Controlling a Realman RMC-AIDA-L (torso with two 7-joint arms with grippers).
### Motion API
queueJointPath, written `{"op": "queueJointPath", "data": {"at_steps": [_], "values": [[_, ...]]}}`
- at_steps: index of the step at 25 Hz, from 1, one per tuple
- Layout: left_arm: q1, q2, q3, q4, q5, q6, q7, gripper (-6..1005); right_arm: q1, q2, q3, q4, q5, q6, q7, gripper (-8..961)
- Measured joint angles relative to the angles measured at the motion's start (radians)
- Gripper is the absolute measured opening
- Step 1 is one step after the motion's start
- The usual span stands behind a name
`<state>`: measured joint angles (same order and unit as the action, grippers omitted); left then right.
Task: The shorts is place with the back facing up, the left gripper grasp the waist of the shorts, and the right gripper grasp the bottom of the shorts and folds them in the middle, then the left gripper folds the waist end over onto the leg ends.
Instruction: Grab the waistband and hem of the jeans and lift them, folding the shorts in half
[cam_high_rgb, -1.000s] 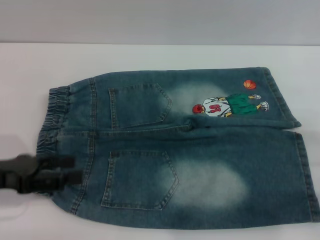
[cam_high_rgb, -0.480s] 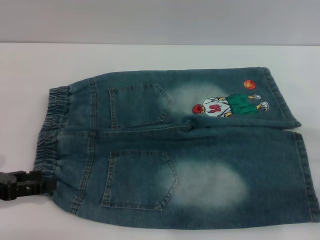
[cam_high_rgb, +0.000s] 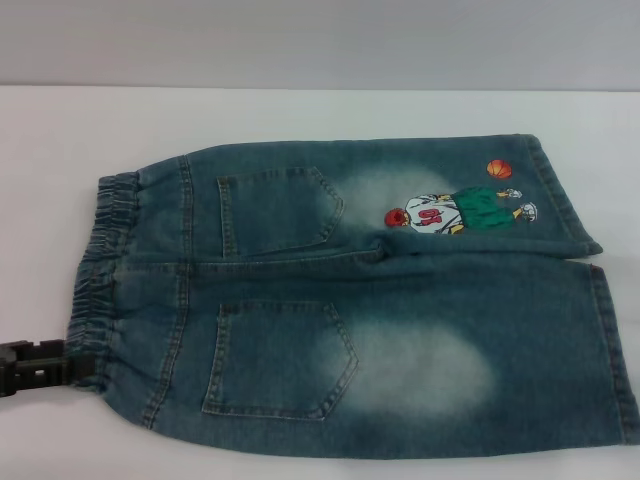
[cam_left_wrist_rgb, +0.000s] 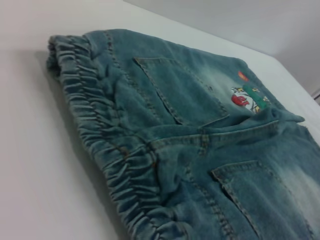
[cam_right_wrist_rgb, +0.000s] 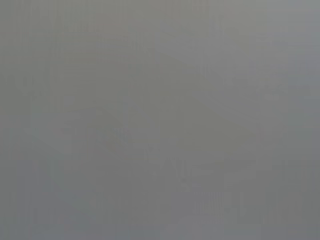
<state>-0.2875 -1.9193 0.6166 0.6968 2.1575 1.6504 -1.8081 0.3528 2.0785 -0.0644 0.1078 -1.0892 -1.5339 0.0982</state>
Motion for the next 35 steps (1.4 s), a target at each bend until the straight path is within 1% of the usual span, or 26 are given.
{"op": "queueJointPath", "data": {"at_steps": [1,4,8,19,35], "values": [[0.0,0.0,0.0,0.0,0.0,0.0,0.0,845,0.0,0.0,0.0,0.0,0.0,0.0,0.0,679],[0.006,0.012,0.0,-0.003,0.001,-0.002,-0.007,845,0.0,0.0,0.0,0.0,0.0,0.0,0.0,680],[0.015,0.015,0.0,-0.004,0.002,-0.003,-0.008,845,-0.001,0.0,0.0,0.0,0.0,0.0,0.0,680],[0.022,0.016,0.002,-0.008,0.002,-0.013,-0.008,845,-0.004,0.0,0.0,0.0,0.0,-0.002,0.0,679],[0.011,0.004,0.0,-0.008,0.04,-0.03,-0.008,845,-0.006,0.0,0.0,-0.008,0.0,0.0,0.0,679]]}}
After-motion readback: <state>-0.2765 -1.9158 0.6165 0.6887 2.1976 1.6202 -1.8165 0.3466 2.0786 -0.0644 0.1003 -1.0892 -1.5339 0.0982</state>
